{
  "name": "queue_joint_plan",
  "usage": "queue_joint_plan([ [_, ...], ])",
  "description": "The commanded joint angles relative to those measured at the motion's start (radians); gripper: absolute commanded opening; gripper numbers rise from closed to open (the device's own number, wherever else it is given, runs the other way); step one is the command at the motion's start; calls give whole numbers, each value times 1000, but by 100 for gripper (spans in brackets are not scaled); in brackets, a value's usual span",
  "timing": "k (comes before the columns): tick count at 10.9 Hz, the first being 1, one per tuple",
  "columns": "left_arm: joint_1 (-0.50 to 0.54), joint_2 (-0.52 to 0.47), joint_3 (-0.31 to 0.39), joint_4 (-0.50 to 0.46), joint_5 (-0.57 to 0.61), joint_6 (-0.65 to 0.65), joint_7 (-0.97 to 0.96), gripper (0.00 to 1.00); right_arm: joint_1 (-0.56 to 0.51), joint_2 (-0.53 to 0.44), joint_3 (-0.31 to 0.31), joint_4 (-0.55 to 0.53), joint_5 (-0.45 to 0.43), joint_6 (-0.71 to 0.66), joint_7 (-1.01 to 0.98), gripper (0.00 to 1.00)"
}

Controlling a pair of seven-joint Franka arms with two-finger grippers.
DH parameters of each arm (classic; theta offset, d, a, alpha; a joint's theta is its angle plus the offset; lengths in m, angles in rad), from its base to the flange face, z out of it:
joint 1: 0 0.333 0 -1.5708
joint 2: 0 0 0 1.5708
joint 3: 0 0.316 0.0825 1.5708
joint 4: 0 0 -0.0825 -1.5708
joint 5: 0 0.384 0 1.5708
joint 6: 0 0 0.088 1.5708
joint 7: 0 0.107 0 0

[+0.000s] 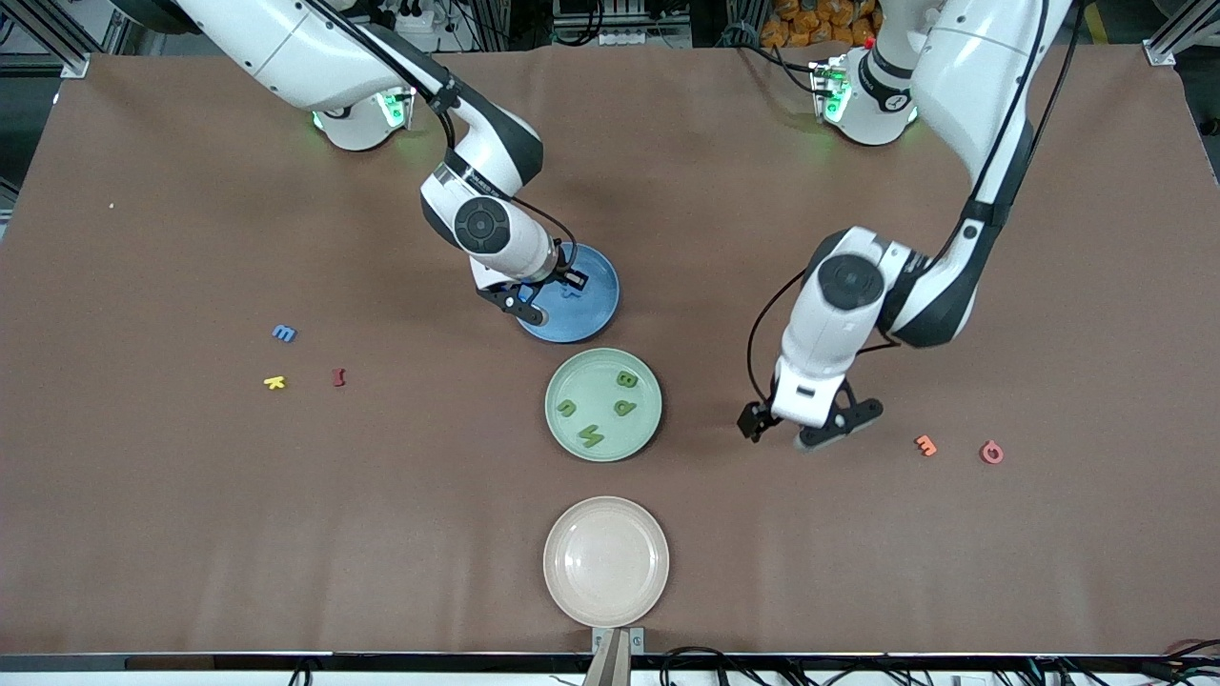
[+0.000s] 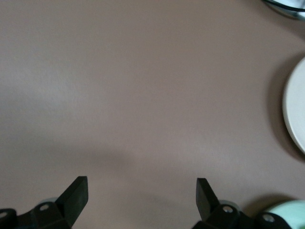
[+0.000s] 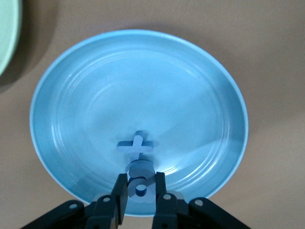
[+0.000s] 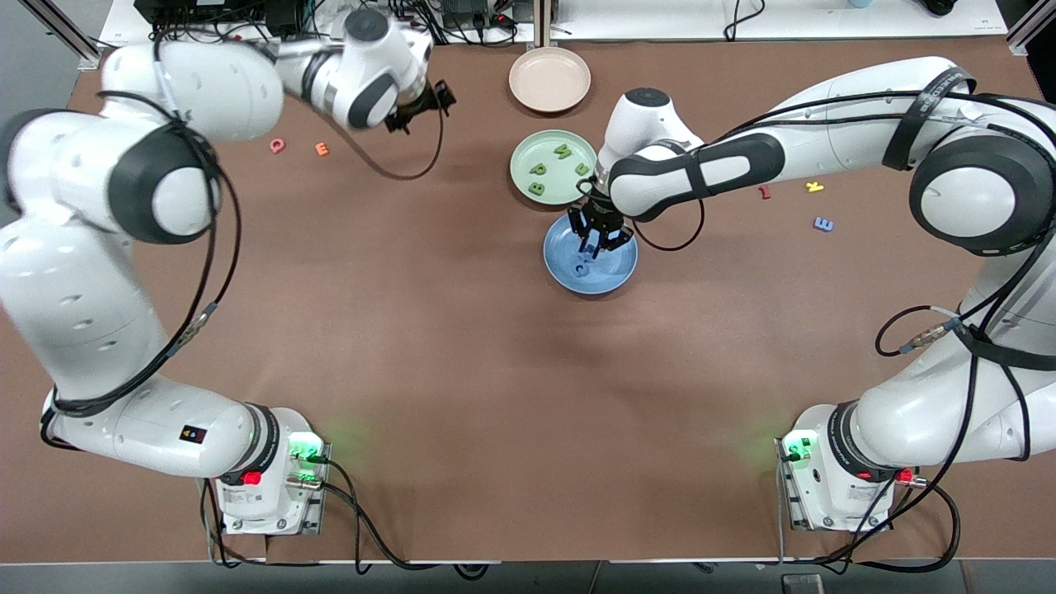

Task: Sort letters by color into matching plates
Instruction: 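Drop the blue A on the blue plate while the left gripper moves away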

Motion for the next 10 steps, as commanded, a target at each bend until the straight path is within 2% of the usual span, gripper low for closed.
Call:
queue_joint_plan([
  [1,67,-231,-14,-491,74,357,62,100,7,37,8,10,-18,11,20,0],
  [4,114,-242,-17,-495,108,336,157,100,5,51,8,11,-44,13,24,0],
  [8,164,-273,-20,-469,108,123,378,100,-8,49,9,11,-67,1,23,0],
  [10,192,-271,-23,-397,82,-83,560,100,-48,48,25,10,-117,-22,30,0],
])
